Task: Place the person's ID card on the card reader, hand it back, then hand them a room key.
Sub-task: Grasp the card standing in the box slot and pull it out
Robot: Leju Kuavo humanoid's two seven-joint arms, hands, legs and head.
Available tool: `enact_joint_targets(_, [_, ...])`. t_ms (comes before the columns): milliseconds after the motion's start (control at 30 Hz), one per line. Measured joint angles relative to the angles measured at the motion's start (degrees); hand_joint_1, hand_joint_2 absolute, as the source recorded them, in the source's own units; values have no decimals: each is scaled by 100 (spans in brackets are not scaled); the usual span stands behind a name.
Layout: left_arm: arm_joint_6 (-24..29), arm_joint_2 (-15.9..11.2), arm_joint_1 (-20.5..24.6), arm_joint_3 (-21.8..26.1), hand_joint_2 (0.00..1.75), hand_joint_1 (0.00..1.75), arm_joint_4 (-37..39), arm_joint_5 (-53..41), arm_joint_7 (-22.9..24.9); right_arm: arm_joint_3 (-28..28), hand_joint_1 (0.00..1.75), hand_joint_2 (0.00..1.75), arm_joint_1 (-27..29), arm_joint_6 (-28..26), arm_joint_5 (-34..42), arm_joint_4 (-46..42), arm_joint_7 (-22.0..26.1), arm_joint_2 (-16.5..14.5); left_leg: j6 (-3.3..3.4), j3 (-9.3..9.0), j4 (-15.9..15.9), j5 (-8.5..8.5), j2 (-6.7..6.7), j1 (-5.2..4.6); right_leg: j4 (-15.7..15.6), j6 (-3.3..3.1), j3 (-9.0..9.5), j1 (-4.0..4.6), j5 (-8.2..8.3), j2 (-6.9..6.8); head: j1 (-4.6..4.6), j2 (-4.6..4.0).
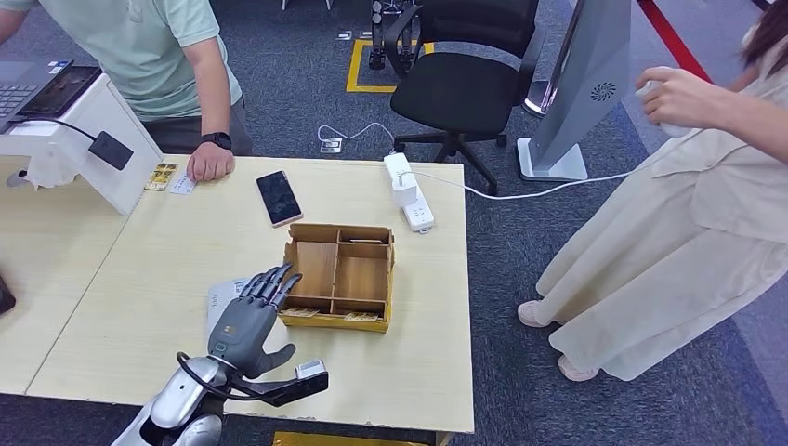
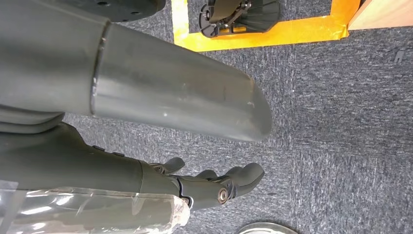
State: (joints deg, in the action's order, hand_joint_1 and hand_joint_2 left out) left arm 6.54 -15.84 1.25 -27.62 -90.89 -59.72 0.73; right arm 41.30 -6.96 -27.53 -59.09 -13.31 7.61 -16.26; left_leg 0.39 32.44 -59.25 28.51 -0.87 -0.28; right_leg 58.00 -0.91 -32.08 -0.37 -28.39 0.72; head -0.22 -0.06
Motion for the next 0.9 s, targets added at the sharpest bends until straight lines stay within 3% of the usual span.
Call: enact_joint_targets(900, [244,271,58,1,175,0,417,-357,98,-140,0,0,2,11,34,0,-42,0,0,0,0,0,0,0,0,0,0,0,0,0,1,0])
